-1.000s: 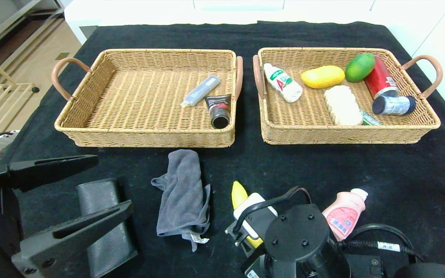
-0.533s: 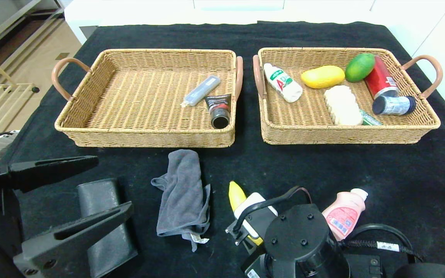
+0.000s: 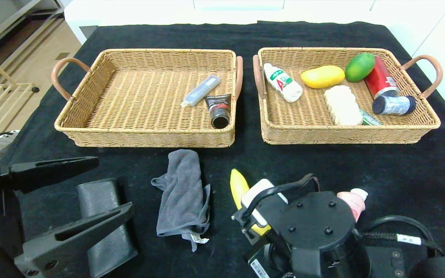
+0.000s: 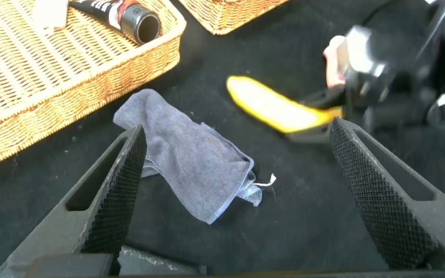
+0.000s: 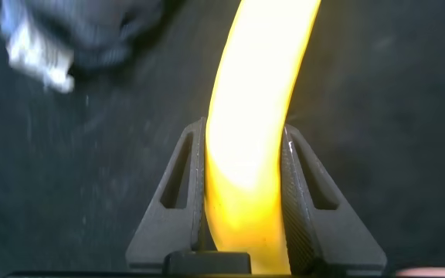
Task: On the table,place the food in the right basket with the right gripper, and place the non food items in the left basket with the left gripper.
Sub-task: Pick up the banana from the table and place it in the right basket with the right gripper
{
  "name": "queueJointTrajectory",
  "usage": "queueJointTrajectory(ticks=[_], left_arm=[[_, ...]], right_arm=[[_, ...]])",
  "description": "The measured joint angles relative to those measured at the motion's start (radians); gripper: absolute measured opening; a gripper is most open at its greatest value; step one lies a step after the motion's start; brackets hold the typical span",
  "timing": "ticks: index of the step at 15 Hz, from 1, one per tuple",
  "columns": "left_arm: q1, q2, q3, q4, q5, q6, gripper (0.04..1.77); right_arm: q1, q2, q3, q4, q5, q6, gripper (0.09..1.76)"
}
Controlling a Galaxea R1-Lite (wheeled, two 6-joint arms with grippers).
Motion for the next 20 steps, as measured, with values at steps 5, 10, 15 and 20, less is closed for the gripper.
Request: queueJointTrajectory(ticks=[5,10,15,20], left_arm=[[0.000,0.000,0.000,0.000,0.001,0.000,1.72],[0.000,0.001,0.000,-0.001,0.001,0.000,1.72],[0.000,0.001,0.000,-0.001,0.001,0.000,1.72],[0.000,0.000,0.000,-0.002,0.003,0.000,1.72]], right_arm=[[-0.119,-0.085,-0.070,-0.005,-0.024,-0.046,0.63],[-0.278,-0.110,-0.220,-0.004,-0.022,-0.083,0.63],[-0.369,-0.062,-0.392,-0.003,-0.015,-0.121,0.63],[-0.424,0.032,-0.539,-0.003,-0.014,-0.166,0.63]])
